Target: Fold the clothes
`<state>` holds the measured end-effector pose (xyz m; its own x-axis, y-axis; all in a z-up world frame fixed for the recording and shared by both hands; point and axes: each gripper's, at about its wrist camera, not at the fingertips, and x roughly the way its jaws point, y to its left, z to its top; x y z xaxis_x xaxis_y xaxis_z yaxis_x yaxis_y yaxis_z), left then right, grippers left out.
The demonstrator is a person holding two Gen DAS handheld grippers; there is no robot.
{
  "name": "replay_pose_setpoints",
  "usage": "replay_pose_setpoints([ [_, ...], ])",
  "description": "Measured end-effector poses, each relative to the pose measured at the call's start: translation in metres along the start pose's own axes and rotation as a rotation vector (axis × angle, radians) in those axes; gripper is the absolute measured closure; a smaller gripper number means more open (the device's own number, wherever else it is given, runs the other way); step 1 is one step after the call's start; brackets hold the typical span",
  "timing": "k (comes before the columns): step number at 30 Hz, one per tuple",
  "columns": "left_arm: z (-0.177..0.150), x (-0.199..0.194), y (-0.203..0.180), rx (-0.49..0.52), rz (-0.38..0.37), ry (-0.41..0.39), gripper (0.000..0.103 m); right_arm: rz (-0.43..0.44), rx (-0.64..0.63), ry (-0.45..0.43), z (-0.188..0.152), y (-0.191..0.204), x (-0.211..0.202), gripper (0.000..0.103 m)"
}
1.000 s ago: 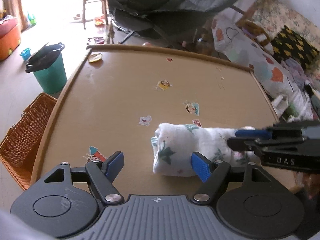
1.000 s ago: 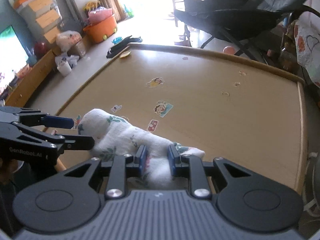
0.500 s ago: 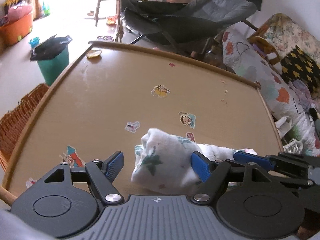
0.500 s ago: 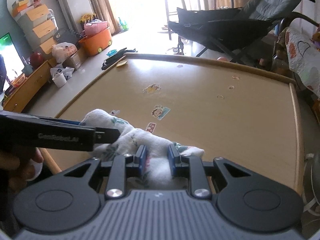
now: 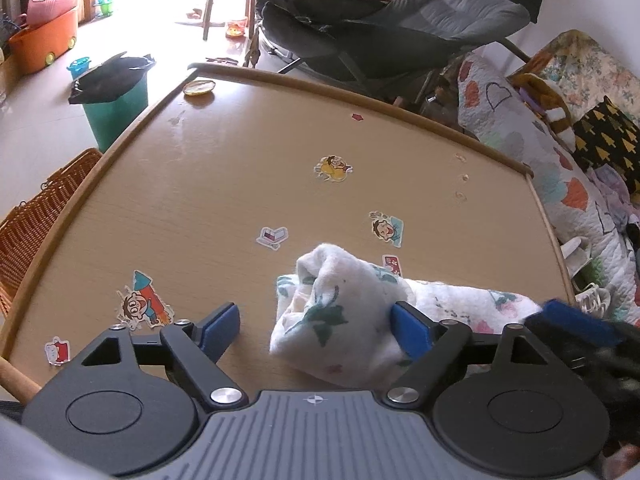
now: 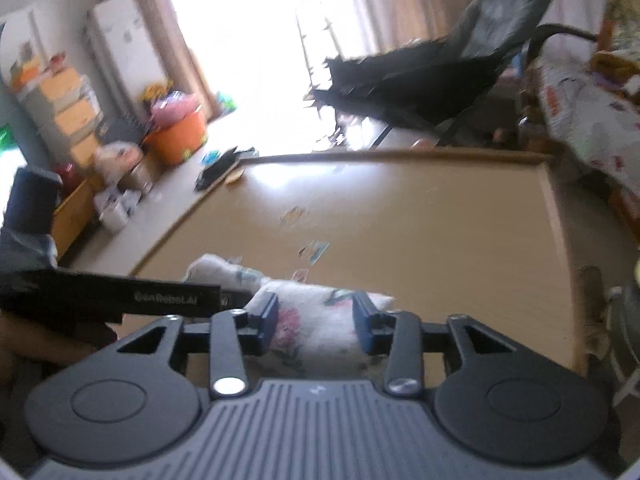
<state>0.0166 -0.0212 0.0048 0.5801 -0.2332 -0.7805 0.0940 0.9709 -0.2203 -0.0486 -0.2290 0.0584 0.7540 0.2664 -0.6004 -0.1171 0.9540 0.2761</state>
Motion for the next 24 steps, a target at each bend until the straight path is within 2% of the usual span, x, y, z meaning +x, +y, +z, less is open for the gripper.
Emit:
replay_pose_setpoints([
  [2, 0.0, 0.0, 0.0, -0.003, 0.003, -0.001, 0.016, -0.038, 0.016, -0.016, 0.003, -0.003, -0.005, 0.05],
  [5, -0.001, -0.001, 0.001, -0.003, 0.003, -0.005, 0.016, -0.085, 0.053, 0.017, 0.004, -0.009, -0.001, 0.049],
  [9, -0.002, -0.001, 0.003, -0.004, 0.001, -0.009, 0.016, -0.104, 0.133, 0.094, -0.001, -0.018, 0.017, 0.049],
  [13, -0.002, 0.0, 0.004, -0.005, -0.002, -0.01, 0.015, -0.088, 0.201, 0.144, -0.006, -0.026, 0.035, 0.049],
  [24, -0.001, 0.002, 0.002, -0.012, -0.016, -0.007, 0.015, -0.074, 0.186, 0.155, -0.016, -0.021, 0.039, 0.05],
])
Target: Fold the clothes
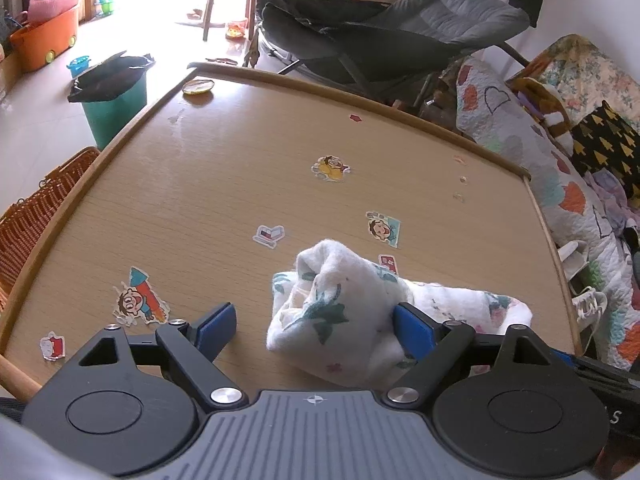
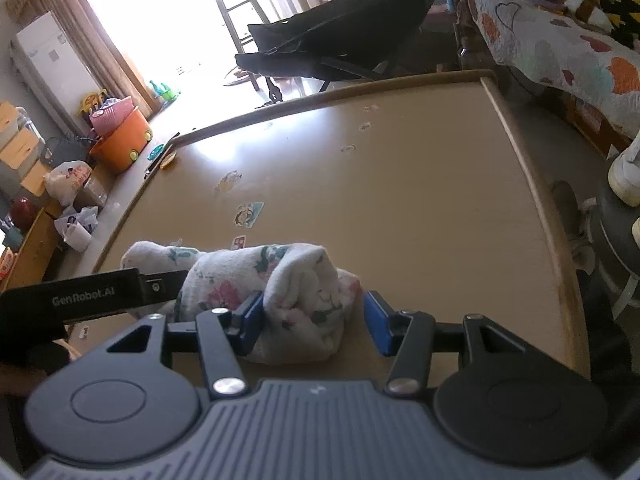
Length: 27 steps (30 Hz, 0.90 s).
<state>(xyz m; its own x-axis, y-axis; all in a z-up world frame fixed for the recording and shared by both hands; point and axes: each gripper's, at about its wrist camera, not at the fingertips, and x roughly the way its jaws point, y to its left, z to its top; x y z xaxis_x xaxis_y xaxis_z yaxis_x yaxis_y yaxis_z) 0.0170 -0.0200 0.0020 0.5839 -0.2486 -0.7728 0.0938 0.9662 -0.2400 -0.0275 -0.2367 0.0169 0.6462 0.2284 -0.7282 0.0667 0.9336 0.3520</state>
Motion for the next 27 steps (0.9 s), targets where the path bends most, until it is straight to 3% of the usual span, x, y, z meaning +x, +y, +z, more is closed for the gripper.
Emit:
replay_pose_setpoints([
  [9, -0.002, 0.001, -0.001, -0.02, -0.026, 0.004, 0.019, 0.033, -0.011, 0.016, 0.0, 0.002, -0.001, 0.063],
  [13, -0.003, 0.0, -0.002, -0.056, -0.073, -0.001, 0.039, 0.04, -0.035, 0.021, 0.002, 0.005, -0.003, 0.069],
  [19, -0.005, -0.001, -0.001, -0.116, -0.118, 0.01, 0.057, 0.047, -0.073, 0.025, 0.003, 0.009, -0.007, 0.077],
  [27, -0.001, -0.017, -0.015, -0.061, -0.121, -0.029, 0.063, 0.054, -0.064, 0.004, 0.009, 0.009, -0.015, 0.079],
])
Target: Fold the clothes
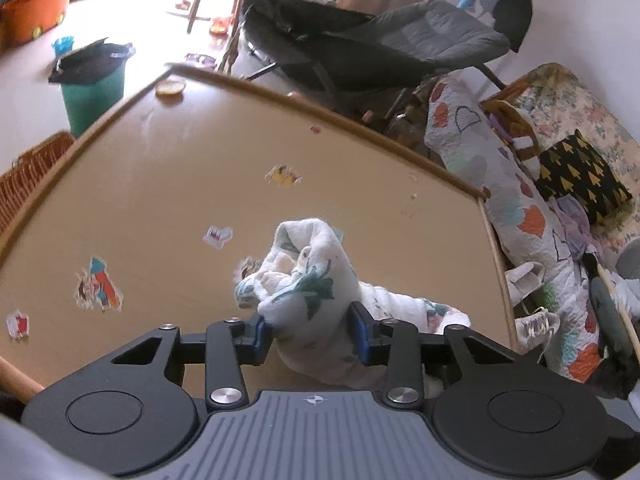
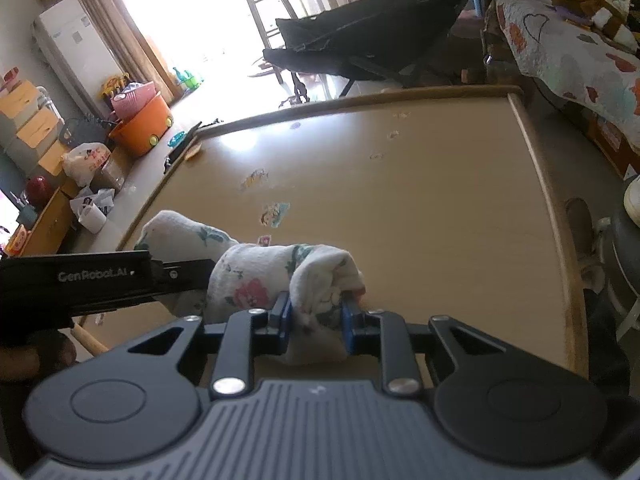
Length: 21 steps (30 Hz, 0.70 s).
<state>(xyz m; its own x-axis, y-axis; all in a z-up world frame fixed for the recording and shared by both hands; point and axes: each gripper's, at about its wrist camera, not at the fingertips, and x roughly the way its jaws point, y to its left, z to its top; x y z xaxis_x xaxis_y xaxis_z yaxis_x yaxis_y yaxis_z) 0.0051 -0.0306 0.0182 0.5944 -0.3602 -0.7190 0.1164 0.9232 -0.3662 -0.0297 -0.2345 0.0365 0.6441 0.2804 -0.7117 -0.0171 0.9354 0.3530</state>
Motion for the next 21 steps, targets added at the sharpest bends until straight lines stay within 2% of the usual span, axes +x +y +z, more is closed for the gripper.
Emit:
replay_pose_setpoints([
  [9, 0.034, -0.019, -0.017, -0.011, -0.031, -0.068, 0.063, 0.009, -0.02, -0.091, 0.031, 0.003, -0.017, 0.079],
  [21, 0.098, -0.015, -0.033, 0.031, -0.015, -0.134, 0.063, -0.008, -0.055, -0.172, 0.085, 0.011, -0.004, 0.079],
])
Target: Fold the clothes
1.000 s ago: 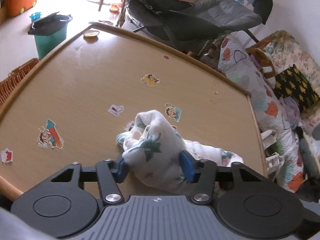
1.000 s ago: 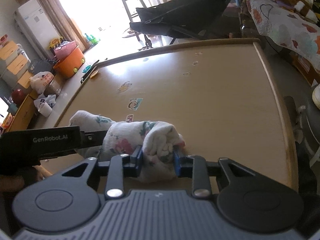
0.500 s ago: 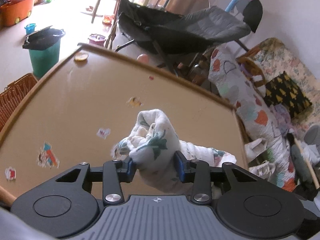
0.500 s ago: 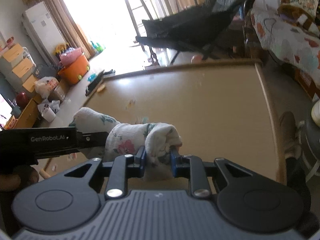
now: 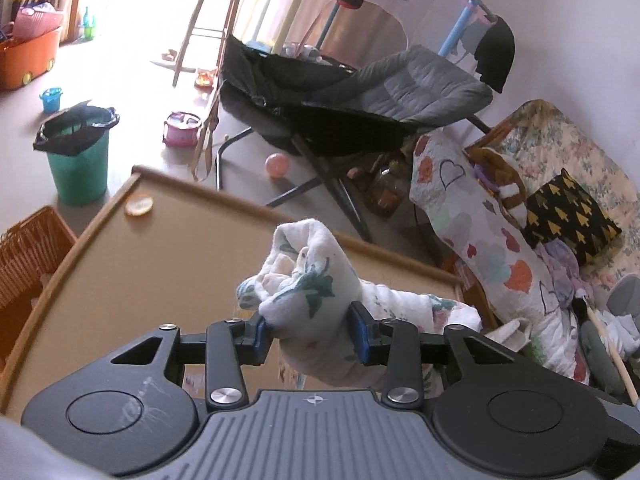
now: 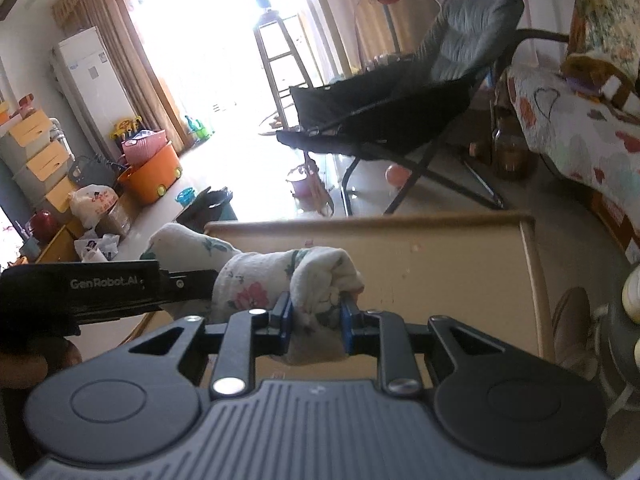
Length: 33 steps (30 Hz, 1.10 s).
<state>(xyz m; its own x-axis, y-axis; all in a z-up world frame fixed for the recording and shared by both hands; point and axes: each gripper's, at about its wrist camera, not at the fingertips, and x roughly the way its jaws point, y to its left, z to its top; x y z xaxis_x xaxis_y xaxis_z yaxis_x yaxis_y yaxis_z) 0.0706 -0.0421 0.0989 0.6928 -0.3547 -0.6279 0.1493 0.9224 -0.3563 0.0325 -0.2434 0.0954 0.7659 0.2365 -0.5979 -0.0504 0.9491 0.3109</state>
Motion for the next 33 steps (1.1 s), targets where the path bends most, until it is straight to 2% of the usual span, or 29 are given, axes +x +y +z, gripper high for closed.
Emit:
replay_pose_setpoints([
  [8, 0.033, 0.038, -0.004, 0.039, -0.005, -0.024, 0.064, -0.046, 0.008, -0.036, 0.022, -0.006, 0.031, 0.079],
  [14, 0.045, 0.075, 0.009, 0.045, 0.005, 0.0, 0.063, -0.062, 0.014, -0.007, 0.027, -0.012, 0.067, 0.079],
  [19, 0.045, 0.109, 0.024, 0.036, 0.009, 0.009, 0.063, -0.086, 0.006, 0.012, 0.025, -0.014, 0.095, 0.079],
  [24, 0.036, 0.146, 0.039, 0.006, 0.02, 0.054, 0.063, -0.121, 0.014, 0.059, 0.016, -0.024, 0.122, 0.079],
  [26, 0.035, 0.15, 0.044, -0.001, 0.01, 0.03, 0.057, -0.115, 0.021, 0.048, 0.012, -0.028, 0.125, 0.079],
  [33, 0.034, 0.154, 0.065, -0.067, -0.035, 0.023, 0.052, -0.066, 0.101, 0.028, 0.006, -0.043, 0.121, 0.076],
])
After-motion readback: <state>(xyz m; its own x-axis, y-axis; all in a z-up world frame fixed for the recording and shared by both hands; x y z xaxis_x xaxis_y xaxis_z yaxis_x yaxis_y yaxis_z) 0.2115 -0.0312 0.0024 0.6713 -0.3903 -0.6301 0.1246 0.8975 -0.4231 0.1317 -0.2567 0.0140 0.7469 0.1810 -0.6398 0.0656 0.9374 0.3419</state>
